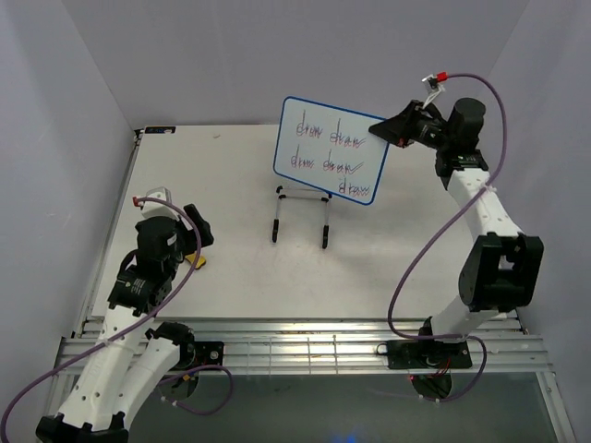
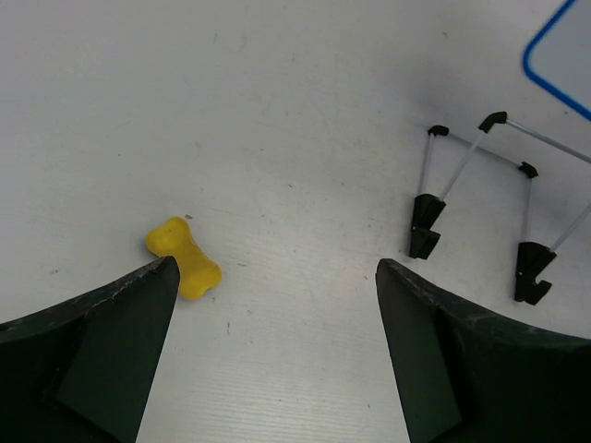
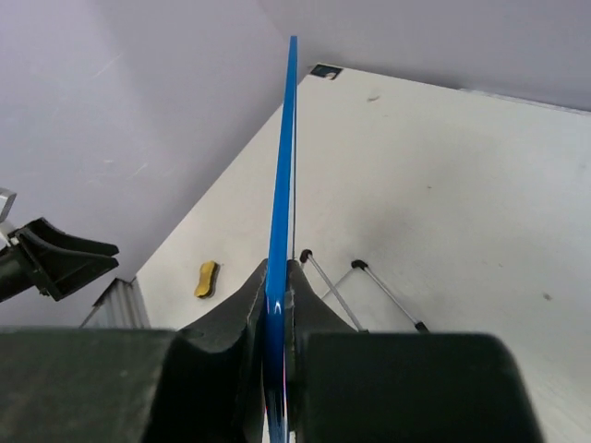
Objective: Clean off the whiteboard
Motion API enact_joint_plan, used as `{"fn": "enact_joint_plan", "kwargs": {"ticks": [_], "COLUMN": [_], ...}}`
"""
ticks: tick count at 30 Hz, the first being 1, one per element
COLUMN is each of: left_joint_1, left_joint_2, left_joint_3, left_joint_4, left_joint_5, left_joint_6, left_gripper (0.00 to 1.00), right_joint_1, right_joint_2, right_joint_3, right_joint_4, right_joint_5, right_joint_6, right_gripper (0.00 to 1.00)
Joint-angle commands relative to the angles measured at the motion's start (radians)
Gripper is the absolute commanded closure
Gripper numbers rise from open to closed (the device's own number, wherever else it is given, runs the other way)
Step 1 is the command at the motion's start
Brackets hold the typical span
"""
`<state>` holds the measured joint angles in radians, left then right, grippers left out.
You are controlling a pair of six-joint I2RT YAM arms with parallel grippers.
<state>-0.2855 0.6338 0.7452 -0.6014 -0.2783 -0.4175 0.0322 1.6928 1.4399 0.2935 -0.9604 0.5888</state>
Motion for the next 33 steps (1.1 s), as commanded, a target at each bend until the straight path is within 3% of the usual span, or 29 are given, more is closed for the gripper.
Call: {"fn": "enact_joint_plan", "kwargs": {"ticks": [1, 5, 10, 14, 22, 31, 33], "left_joint_1": [-0.006, -0.006, -0.004, 0.012, 0.189, 0.200, 0.200], "left_joint_2": [0.035, 0.137, 0.219, 0.348, 0.558, 0.670, 0.679], "left_joint_3": [0.020, 0.059, 0.085, 0.149, 0.183, 0.068, 0.039], "left_joint_4": [-0.044, -0.126, -0.189, -0.205, -0.183, -0.042, 0.009], "left_joint_5": [-0.141, -0.261, -0.325, -0.291, -0.101, -0.029, -0.006], "left_joint_6": [-0.059, -0.156, -0.266, -0.283, -0.325, -0.406, -0.412], "left_gripper": [0.02, 0.02, 0.02, 0.02, 0.02, 0.08, 0.14], "right_joint_1": [-0.020, -0.020, -0.020, -0.020, -0.021, 0.003, 0.009], "right_joint_2": [-0.209, -0.535, -0.812, -0.987, -1.147, -1.226, -1.248], "right_joint_3": [-0.120, -0.350, -0.548, -0.611, -0.604, -0.541, -0.546], "right_joint_4": [0.010, 0.010, -0.086, -0.172, -0.361, -0.500, -0.510], "right_joint_5": [0.203, 0.420, 0.606, 0.612, 0.572, 0.591, 0.595], "right_joint_6": [-0.030, -0.107, -0.172, -0.193, -0.216, -0.291, -0.305], "right_gripper": [0.92, 0.92, 0.92, 0.92, 0.92, 0.92, 0.92]}}
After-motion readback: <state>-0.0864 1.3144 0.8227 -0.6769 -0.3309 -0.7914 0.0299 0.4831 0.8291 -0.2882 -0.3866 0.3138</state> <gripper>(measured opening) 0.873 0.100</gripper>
